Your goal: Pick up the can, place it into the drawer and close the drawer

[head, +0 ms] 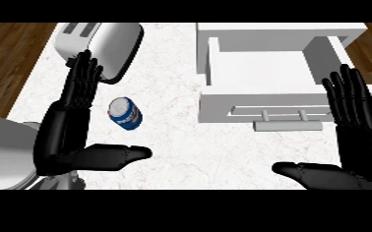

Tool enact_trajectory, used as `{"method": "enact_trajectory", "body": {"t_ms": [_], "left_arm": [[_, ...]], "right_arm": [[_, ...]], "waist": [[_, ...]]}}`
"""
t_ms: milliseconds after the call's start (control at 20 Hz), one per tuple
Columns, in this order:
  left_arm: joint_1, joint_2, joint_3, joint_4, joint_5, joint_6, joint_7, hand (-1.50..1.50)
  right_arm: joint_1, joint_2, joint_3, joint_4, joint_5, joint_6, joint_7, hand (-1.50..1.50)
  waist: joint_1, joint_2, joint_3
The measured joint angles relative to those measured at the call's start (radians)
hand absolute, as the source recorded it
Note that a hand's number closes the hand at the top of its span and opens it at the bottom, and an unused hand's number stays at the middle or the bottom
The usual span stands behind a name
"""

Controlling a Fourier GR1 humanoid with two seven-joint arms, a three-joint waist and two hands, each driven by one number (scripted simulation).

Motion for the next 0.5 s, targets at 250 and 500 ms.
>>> {"method": "enact_trajectory", "body": {"t_ms": [250,500], "left_arm": [[-0.032,-0.03,-0.06,0.003,-0.09,0.066,0.174,-1.5],[-0.035,-0.041,-0.079,-0.018,-0.123,0.083,0.244,-1.5]], "right_arm": [[0.029,-0.014,-0.029,-0.001,-0.024,0.007,0.077,-1.5],[0.114,-0.003,-0.033,-0.038,-0.03,0.029,0.06,-1.5]], "waist": [[0.004,-0.003,0.001],[0.006,-0.005,0.0]]}}
